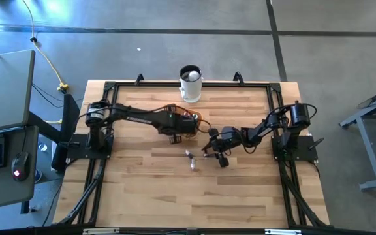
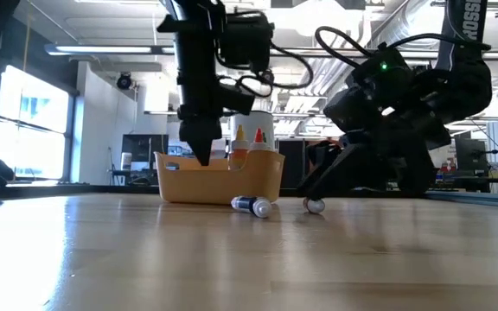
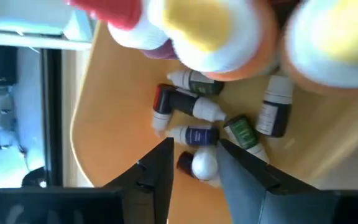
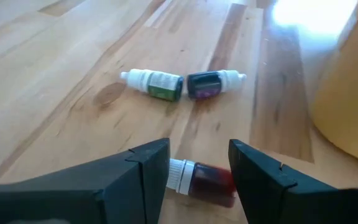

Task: Pick & Place food coloring
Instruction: Put the orange food coloring bottle into the yellow bin

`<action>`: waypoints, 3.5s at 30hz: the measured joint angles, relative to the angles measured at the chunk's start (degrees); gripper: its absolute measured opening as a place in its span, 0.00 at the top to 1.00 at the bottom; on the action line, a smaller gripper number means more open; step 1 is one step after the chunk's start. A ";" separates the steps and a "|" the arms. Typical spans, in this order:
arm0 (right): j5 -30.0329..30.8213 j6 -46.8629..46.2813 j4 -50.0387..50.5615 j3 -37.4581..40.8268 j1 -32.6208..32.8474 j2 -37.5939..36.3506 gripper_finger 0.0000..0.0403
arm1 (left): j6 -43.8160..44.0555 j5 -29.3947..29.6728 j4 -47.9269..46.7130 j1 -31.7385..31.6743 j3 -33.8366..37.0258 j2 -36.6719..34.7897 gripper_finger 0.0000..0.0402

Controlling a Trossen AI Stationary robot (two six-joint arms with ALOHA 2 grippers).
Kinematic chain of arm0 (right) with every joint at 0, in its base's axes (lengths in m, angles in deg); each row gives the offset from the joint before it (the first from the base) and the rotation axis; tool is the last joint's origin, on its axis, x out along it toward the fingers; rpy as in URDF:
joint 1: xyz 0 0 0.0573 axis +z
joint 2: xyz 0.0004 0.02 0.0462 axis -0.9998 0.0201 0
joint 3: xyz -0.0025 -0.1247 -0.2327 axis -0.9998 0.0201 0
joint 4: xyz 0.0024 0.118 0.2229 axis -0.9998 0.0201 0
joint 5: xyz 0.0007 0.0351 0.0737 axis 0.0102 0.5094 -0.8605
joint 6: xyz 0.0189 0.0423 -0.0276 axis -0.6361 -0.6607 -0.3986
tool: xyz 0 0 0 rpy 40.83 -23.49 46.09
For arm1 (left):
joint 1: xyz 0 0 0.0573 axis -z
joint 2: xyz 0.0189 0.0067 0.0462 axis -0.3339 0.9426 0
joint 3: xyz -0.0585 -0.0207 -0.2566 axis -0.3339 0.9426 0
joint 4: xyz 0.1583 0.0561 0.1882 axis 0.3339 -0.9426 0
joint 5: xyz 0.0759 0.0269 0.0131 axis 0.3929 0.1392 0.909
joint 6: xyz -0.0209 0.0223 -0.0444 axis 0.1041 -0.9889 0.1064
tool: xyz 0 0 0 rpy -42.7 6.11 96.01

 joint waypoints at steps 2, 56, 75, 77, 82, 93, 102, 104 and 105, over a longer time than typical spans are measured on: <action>0.00 0.19 0.24 0.00 0.52 0.00 0.61 | 0.32 -1.17 -0.28 -0.96 0.07 0.02 0.69; 33.72 -34.24 65.25 -20.72 25.96 -5.08 0.61 | 5.16 -1.41 -0.89 5.23 0.07 -0.07 0.66; 34.47 -29.34 45.91 -20.05 24.08 -3.87 0.85 | 31.43 9.83 -30.12 5.80 -0.02 -9.82 0.66; 37.67 -24.88 37.20 -20.95 22.74 -3.87 0.85 | 33.37 10.24 -33.55 5.74 0.02 -11.12 0.66; 43.22 -9.98 25.36 -27.29 18.20 -3.91 0.84 | 33.66 11.57 -35.73 5.58 0.01 -13.66 0.66; 33.58 -4.90 44.64 -45.27 -1.87 -1.39 0.84 | 41.91 10.54 -36.82 9.26 1.82 -15.28 0.66; 28.05 0.82 47.17 -49.33 -6.15 5.51 0.80 | 50.28 11.31 -36.51 14.83 7.46 -15.23 0.66; 27.42 0.95 48.42 -49.42 -6.34 6.32 0.78 | 51.76 11.12 -36.69 15.13 8.44 -15.23 0.66; 27.00 0.97 48.44 -49.42 -6.38 6.57 0.76 | 52.17 11.14 -36.57 15.04 9.01 -15.23 0.66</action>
